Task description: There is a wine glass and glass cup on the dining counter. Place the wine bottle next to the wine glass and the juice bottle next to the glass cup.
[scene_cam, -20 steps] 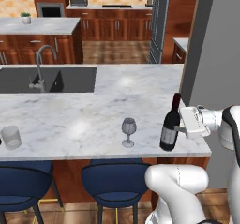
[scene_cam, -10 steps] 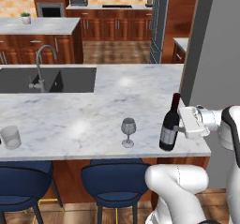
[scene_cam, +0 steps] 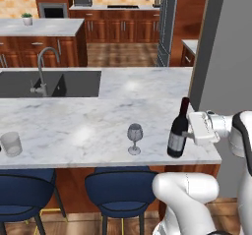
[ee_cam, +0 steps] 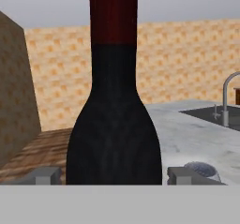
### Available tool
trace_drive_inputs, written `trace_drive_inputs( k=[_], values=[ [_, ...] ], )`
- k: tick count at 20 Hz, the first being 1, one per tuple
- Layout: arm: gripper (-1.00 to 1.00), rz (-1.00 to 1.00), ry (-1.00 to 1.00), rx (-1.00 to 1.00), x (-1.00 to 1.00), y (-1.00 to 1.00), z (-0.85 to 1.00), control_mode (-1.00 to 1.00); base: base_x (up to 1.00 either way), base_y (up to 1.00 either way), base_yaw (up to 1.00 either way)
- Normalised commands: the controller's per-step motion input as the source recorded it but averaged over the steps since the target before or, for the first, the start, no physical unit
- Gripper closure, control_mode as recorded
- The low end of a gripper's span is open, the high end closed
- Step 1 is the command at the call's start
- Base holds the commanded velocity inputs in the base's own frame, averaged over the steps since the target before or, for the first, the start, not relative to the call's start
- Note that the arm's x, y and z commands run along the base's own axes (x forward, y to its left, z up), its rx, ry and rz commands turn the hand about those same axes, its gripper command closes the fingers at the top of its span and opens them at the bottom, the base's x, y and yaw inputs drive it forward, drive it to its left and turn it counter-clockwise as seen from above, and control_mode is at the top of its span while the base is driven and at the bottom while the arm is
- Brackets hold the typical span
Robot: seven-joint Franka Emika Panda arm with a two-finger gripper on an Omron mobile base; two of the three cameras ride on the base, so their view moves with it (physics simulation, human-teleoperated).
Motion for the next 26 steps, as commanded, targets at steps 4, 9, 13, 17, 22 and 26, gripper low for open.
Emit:
trace_drive_inputs(
  k=[4,9,13,17,22,26],
  values=[
    [1.0,0.0,0.01,0.01,0.39,-0.17,-0.02,-1.0,0.0,0.0,0.0],
    [1.0,0.04,0.07,0.0,0.44,0.0,-0.07,-1.0,0.0,0.0,0.0],
    [1.0,0.07,0.16,0.0,0.35,0.05,-0.25,-1.0,0.0,0.0,0.0],
    [1.0,0.11,0.06,0.0,0.19,0.0,-0.35,-1.0,0.0,0.0,0.0],
    [1.0,0.05,-0.03,0.01,0.18,0.0,-0.35,-1.0,0.0,0.0,0.0],
    [1.0,0.0,-0.14,0.0,0.21,0.05,-0.22,-1.0,0.0,0.0,0.0]
  ],
)
